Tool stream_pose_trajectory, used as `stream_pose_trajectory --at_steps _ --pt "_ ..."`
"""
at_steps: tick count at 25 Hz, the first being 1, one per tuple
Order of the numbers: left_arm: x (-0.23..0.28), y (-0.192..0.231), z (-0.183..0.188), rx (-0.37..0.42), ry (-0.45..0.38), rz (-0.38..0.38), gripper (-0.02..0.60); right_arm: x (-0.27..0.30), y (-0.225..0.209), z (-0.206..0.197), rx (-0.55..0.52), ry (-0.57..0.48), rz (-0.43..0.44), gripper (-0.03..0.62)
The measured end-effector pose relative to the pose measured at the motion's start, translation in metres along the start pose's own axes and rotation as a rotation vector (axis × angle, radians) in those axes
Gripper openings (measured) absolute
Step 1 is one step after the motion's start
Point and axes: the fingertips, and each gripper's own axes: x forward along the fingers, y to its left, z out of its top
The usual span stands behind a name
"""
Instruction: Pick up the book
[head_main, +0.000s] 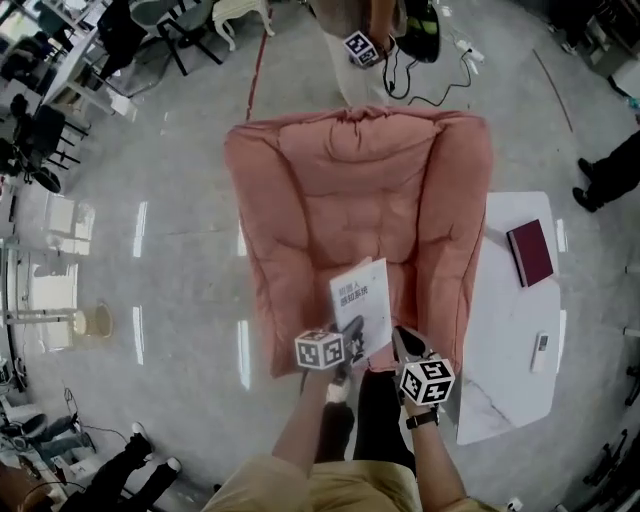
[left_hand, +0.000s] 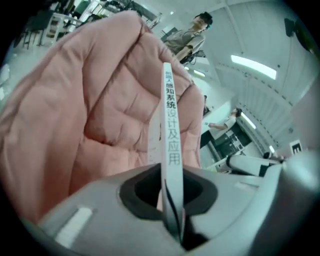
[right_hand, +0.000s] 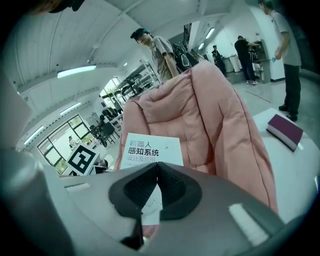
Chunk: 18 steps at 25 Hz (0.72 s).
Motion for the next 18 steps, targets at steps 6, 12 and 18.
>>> stream_pose_trajectory --at_steps 6,12,18 --pt "-0.102 -0.084 0.120 0.169 -0.253 -0.061 0.043 -0.040 0.070 0.107 -0.074 -0.204 0.010 0.006" --pt "-0.212 -0.160 0.190 0.306 -0.486 -0.024 0.043 -0.106 0.148 0.189 -0.151 -0.404 0.042 0.005" --pt "-0.312 -0.208 0.243 0.417 -0.718 0.034 0.043 -0.163 0.210 0.255 -0.328 -0.579 0.014 0.005"
